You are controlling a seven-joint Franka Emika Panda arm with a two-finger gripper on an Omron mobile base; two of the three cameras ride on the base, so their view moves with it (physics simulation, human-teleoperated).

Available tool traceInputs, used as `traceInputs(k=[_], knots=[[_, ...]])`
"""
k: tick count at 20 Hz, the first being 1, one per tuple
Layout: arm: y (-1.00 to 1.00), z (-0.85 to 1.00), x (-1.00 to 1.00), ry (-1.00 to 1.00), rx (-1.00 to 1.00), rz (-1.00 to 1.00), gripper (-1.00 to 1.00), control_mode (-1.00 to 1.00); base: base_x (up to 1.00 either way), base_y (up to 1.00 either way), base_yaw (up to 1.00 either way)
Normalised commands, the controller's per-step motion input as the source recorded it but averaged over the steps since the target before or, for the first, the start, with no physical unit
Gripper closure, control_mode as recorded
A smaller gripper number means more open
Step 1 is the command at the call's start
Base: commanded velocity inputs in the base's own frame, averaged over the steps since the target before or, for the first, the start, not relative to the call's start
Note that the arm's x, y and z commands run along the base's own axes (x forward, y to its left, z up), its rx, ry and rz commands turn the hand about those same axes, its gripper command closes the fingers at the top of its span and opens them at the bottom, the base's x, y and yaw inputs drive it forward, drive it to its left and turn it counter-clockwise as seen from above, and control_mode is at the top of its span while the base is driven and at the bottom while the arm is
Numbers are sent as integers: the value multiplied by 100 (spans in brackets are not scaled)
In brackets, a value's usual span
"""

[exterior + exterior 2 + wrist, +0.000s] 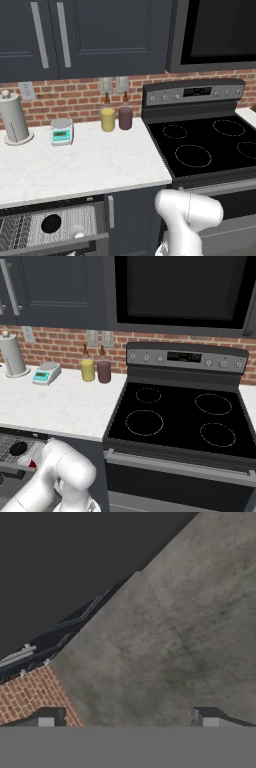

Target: Pick up the cup and bowl from the counter, place them in the dishwasher, and close the dishwasher door.

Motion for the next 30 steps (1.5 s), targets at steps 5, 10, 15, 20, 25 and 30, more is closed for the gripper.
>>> traceInputs(k=[5, 10, 15, 20, 25, 30], knots=[[-38, 0, 100, 0, 6, -27, -100, -100, 0, 0, 0], [-20, 0, 100, 0, 4, -32, -100, -100, 0, 0, 0], [-17, -1, 100, 0, 4, -33, -100, -100, 0, 0, 0], [-19, -10, 100, 0, 8, -32, -100, -100, 0, 0, 0], [-25, -25, 100, 0, 13, -28, -100, -100, 0, 0, 0], [-29, -34, 100, -7, 15, -27, -100, -100, 0, 0, 0]])
